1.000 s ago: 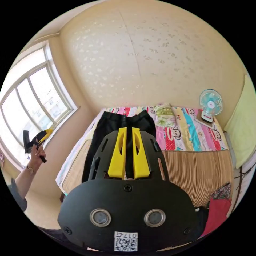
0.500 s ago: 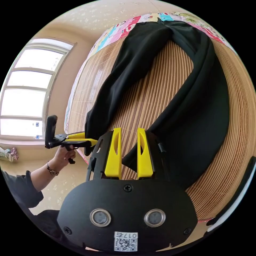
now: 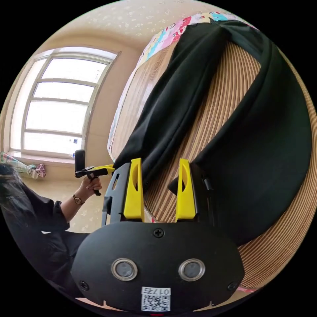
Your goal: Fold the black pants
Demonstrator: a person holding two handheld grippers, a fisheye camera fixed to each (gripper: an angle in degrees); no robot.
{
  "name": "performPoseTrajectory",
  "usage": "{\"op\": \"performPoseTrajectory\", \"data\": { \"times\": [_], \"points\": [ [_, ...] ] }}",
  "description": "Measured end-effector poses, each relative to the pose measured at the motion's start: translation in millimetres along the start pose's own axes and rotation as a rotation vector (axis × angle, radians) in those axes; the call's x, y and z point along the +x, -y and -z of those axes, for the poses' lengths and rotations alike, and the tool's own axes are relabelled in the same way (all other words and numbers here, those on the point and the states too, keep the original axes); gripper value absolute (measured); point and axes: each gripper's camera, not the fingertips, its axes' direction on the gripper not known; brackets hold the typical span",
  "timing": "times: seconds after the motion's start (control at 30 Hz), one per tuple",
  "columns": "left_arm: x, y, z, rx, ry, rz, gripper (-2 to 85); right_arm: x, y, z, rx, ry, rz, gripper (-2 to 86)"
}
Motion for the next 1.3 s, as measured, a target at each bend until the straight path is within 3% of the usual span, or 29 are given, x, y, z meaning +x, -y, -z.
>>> {"op": "performPoseTrajectory", "data": {
  "times": [0.1,0.2,0.3,0.37,0.4,0.43,0.5,0.57,0.73,0.83,0.9,1.0,1.07,1.17,1.3],
  "points": [
    [8,-13,-7,0.077,-0.007,0.017,5.6,-14,-13,8,0.056,-0.071,0.005,13.4],
    [47,-4,-5,0.076,0.201,-0.084,6.5,-32,-27,19,0.102,-0.131,0.015,13.0],
    [89,17,-20,0.064,0.307,-0.241,7.3,-43,-43,30,0.199,-0.422,-0.057,12.4],
    [105,34,-39,0.118,0.110,-0.313,7.9,-38,-46,16,0.124,-0.448,-0.021,12.8],
    [106,39,-45,0.127,0.034,-0.323,8.2,-29,-47,-9,-0.034,-0.418,0.020,13.3],
    [110,48,-59,0.122,-0.068,-0.324,9.0,-34,-58,-18,-0.032,-0.476,0.115,13.1],
    [120,61,-85,0.074,-0.069,-0.319,10.5,-42,-71,-25,-0.068,-0.613,0.188,9.3],
    [140,70,-118,0.015,-0.011,-0.354,12.7,-39,-82,-16,-0.064,-0.583,0.148,5.1],
    [168,71,-189,-0.143,-0.079,-0.331,13.2,-14,-135,43,0.147,-0.207,0.003,1.8],
    [173,62,-219,-0.235,-0.042,-0.254,9.9,-9,-160,61,0.129,-0.197,0.039,1.4],
    [172,51,-216,-0.189,-0.124,-0.226,0.8,-8,-172,76,0.125,-0.184,0.105,1.3],
    [177,26,-194,-0.071,-0.205,-0.229,0.6,8,-185,105,0.121,-0.098,0.113,1.2],
    [181,11,-177,0.012,-0.149,-0.218,6.1,17,-191,117,0.117,-0.040,0.127,1.2],
    [176,11,-182,-0.012,-0.196,-0.168,15.8,21,-201,126,0.111,-0.002,0.190,1.2],
    [168,19,-207,-0.080,-0.294,-0.139,17.6,34,-216,135,0.164,0.155,0.193,1.4]
  ]
}}
